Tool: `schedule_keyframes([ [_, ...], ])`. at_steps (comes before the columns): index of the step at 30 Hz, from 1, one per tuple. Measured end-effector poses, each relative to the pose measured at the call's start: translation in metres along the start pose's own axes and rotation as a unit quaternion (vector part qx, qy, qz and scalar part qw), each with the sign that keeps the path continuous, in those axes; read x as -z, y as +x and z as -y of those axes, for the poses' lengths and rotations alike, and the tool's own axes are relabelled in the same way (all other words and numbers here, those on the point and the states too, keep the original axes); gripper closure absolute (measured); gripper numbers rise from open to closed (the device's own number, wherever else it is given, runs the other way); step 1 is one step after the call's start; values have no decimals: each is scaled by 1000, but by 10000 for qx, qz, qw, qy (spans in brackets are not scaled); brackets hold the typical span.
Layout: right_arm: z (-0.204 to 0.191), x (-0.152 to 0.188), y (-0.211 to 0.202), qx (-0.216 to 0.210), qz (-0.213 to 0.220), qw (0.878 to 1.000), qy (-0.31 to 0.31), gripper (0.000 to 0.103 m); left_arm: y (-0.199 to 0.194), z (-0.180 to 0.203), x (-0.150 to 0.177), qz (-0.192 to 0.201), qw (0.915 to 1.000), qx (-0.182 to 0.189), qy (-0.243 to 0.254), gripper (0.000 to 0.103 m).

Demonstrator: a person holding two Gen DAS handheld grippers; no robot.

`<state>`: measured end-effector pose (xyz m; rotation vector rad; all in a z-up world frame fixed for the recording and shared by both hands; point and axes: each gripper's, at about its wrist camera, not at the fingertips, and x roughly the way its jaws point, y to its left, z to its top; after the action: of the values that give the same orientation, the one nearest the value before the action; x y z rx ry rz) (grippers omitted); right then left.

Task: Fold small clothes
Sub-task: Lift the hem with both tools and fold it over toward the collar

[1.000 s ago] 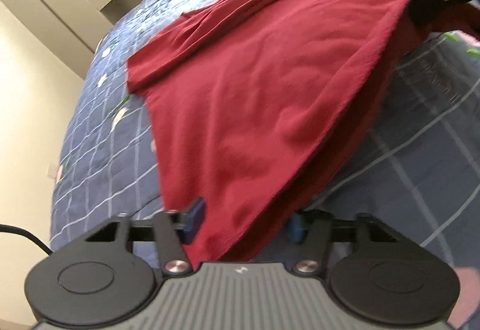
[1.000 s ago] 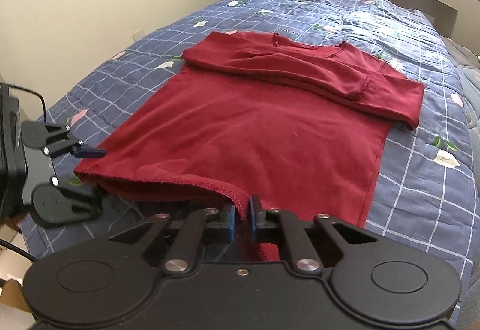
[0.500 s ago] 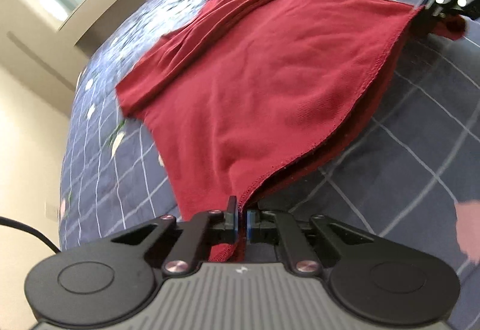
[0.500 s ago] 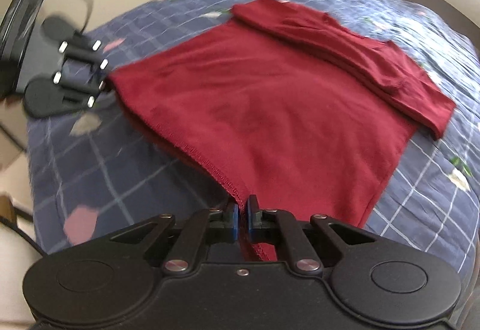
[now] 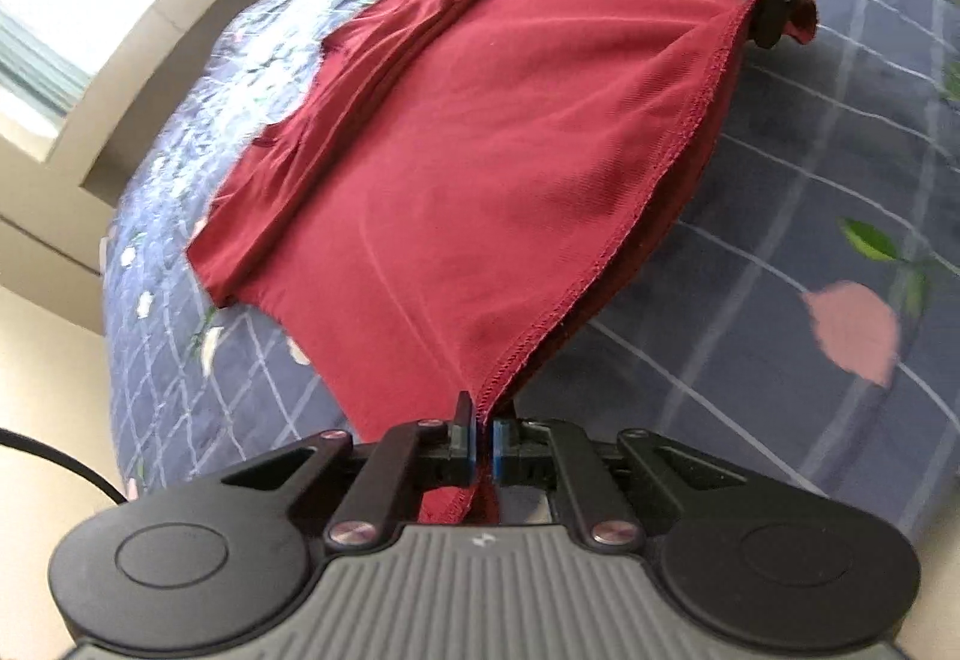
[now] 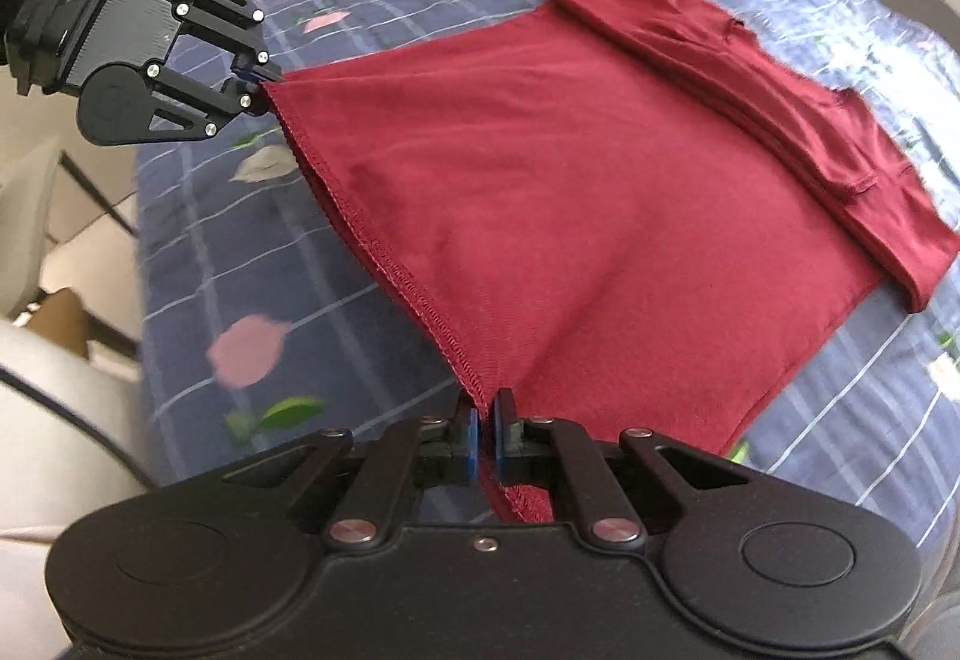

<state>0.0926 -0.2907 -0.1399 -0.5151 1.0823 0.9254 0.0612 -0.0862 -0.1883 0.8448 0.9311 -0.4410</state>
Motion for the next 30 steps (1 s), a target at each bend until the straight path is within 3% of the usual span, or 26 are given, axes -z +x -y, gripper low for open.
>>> schedule_keyframes([
  [9,-41,25,-13,-878,-518,9939,416,99,-38,19,30,-211,9960,809,319,100],
  [13,-33,28,-16,-990,-493,9910,752,99,-47,19,36,-257,9931,1116,240,100],
  [17,-12,28,-17,-1040,-284,9863,1246,98,-43,-3,30,-128,9902,1389,-77,100],
  [22,20,21,-26,-981,31,9812,1660,98,-43,-26,22,44,9915,1291,-186,100],
  [30,80,-17,-44,-381,648,9891,1267,97,-28,-79,-19,306,9924,1166,-229,99],
])
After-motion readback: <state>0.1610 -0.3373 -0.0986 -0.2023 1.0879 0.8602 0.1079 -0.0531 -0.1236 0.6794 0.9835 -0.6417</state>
